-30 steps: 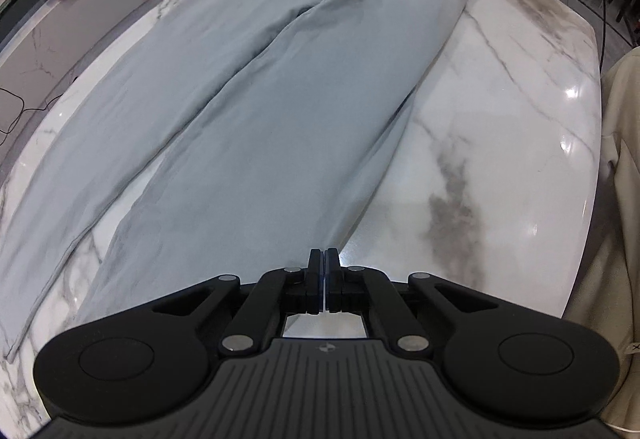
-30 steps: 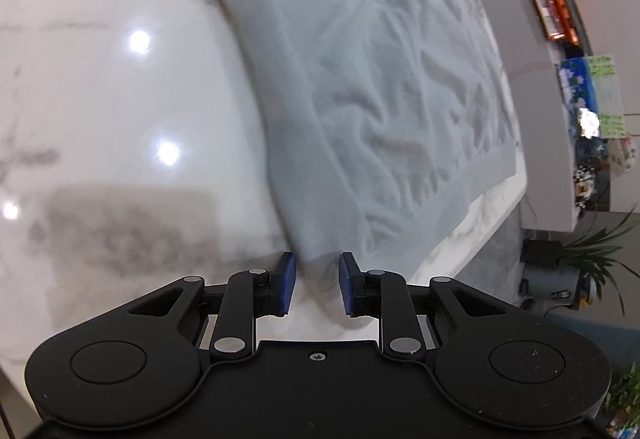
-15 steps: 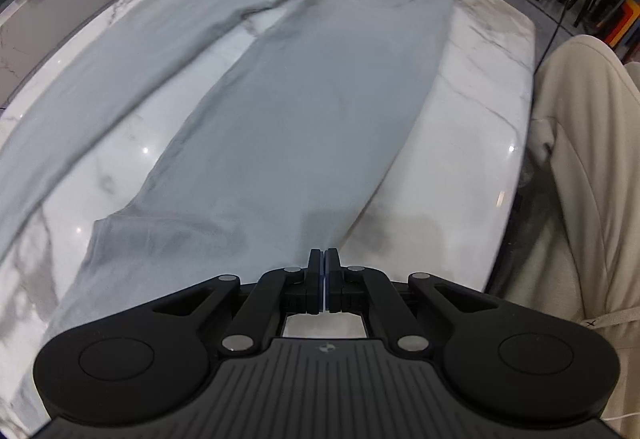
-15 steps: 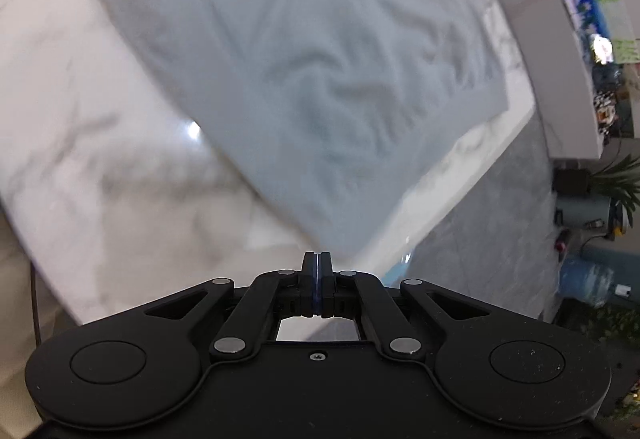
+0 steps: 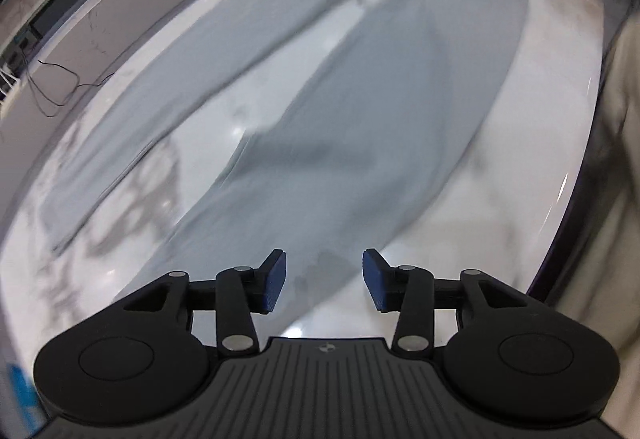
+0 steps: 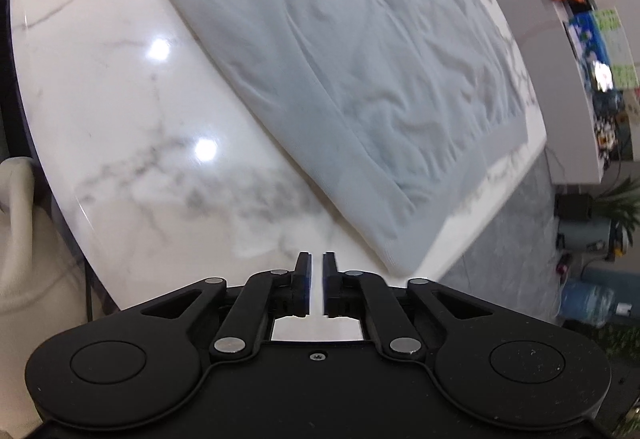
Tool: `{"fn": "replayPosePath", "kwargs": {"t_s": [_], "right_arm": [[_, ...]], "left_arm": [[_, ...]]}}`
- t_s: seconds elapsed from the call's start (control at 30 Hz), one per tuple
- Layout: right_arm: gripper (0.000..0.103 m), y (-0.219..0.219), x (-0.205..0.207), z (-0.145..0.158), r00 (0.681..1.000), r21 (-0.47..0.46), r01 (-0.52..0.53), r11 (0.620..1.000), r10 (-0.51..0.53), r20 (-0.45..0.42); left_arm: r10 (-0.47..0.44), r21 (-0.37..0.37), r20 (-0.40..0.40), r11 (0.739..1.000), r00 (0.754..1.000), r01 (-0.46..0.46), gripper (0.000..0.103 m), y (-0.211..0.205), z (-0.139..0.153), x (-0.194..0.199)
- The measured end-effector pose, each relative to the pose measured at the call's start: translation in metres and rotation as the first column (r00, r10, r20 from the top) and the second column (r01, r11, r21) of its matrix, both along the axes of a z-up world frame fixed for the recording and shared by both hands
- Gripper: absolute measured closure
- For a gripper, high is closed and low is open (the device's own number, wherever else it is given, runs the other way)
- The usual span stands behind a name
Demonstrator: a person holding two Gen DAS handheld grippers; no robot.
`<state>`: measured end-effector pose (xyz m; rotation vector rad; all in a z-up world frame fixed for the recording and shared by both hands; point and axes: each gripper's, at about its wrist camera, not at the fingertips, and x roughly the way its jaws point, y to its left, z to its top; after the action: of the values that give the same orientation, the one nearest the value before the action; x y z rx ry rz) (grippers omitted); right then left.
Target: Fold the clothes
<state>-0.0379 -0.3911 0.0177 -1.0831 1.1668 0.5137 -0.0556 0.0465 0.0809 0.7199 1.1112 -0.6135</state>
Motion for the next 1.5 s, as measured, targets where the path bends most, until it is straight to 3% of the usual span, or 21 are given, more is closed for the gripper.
{"fn": "replayPosePath", "kwargs": {"t_s": [0.23,0.5,0.7,0.8,0.97,1.07,1.13,1.17,1.5], "right_arm": [[0.090,0.003,0.012,-0.005,1.000,0.023,0.002,1.000,-0.003,0.016],[0.090,-0.002,0.022,-0.012,1.000,0.001,-0.011,1.000,0.011,0.014],[0.090,-0.007,0.020,-0.023,0.989,-0.069,-0.147,0.987,0.149,0.019],[0.087,-0.010,0.018,-0.030,0.976,-0.106,-0.218,0.970,0.219,0.001],[0.083,-0.014,0.021,-0.044,0.964,-0.162,-0.262,0.951,0.264,-0.008],[0.083,-0.012,0.023,-0.047,0.962,-0.169,-0.264,0.949,0.272,0.024],[0.091,-0.010,0.024,-0.048,0.967,-0.176,-0.243,0.954,0.253,0.035],[0.101,-0.009,0.025,-0.049,0.970,-0.182,-0.230,0.956,0.241,0.042],[0.103,-0.015,0.007,-0.019,0.991,-0.148,-0.127,0.981,0.133,0.030]], "left_arm": [[0.002,0.156,0.024,0.988,1.000,-0.006,0.062,0.032,-0.027,-0.002],[-0.123,0.273,0.023,0.956,0.992,0.112,0.063,0.035,-0.051,0.007],[-0.183,0.295,0.016,0.940,0.983,0.170,0.064,0.039,-0.056,0.014],[-0.188,0.312,0.010,0.934,0.982,0.175,0.077,0.044,-0.059,0.020],[-0.189,0.322,0.014,0.931,0.982,0.175,0.099,0.047,-0.064,0.021],[-0.146,0.319,0.034,0.939,0.989,0.128,0.101,0.048,-0.066,0.025],[-0.084,0.289,0.041,0.955,0.996,0.069,0.101,0.050,-0.064,0.031],[-0.058,0.274,0.043,0.961,0.997,0.044,0.101,0.051,-0.062,0.032],[0.121,0.145,0.141,0.979,0.983,-0.142,0.102,0.067,-0.018,0.027]]}}
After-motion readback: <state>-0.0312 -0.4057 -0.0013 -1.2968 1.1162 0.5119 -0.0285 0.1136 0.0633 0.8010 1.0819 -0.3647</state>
